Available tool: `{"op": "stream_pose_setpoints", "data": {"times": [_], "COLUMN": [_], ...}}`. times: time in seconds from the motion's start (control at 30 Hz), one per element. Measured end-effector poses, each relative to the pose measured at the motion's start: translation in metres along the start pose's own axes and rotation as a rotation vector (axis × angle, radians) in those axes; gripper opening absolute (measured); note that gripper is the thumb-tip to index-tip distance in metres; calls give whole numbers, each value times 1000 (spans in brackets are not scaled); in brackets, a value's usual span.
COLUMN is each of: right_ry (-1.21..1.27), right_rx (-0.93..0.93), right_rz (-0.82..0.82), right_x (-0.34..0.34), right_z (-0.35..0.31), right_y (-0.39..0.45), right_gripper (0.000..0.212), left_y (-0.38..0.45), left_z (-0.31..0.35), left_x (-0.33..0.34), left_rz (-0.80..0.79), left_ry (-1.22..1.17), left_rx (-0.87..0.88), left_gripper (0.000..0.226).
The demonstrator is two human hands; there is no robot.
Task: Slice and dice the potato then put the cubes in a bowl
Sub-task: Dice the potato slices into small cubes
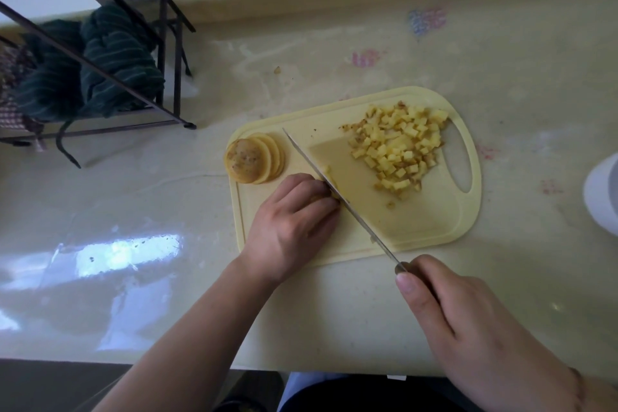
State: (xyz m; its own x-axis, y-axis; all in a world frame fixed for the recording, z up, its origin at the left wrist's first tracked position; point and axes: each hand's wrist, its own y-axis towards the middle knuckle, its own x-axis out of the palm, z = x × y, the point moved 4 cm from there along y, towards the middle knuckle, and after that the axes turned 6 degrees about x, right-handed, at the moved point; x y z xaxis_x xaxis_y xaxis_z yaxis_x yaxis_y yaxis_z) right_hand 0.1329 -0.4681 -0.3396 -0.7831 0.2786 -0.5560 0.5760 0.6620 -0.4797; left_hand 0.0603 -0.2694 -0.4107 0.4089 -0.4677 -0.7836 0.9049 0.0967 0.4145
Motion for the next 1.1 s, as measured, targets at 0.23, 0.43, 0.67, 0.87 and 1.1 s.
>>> {"op": "stream_pose_setpoints", "data": {"times": [0.23, 0.43, 0.67, 0.87, 1.1], "right_ry": [-13, -74, -61, -52, -43], "right_rx": [25, -10, -32, -36, -40], "right_rz": [-36, -24, 50, 57, 0], "right_x": [0, 8, -3, -3, 3], "right_z": [12, 10, 14, 11, 6], "right_y": [-11, -1, 15, 9, 0], "right_gripper": [42, 44, 43, 43, 54], "left_y": [-3, 0, 1, 0, -5], "left_z": [1, 2, 2, 5, 2], "left_x": [1, 1, 1, 0, 0], "left_rz": [36, 62, 77, 85, 75], "left_ry": [-16, -32, -19, 19, -4], "left_rx": [-28, -32, -25, -13, -33], "left_gripper": [7, 10, 5, 6, 7]}}
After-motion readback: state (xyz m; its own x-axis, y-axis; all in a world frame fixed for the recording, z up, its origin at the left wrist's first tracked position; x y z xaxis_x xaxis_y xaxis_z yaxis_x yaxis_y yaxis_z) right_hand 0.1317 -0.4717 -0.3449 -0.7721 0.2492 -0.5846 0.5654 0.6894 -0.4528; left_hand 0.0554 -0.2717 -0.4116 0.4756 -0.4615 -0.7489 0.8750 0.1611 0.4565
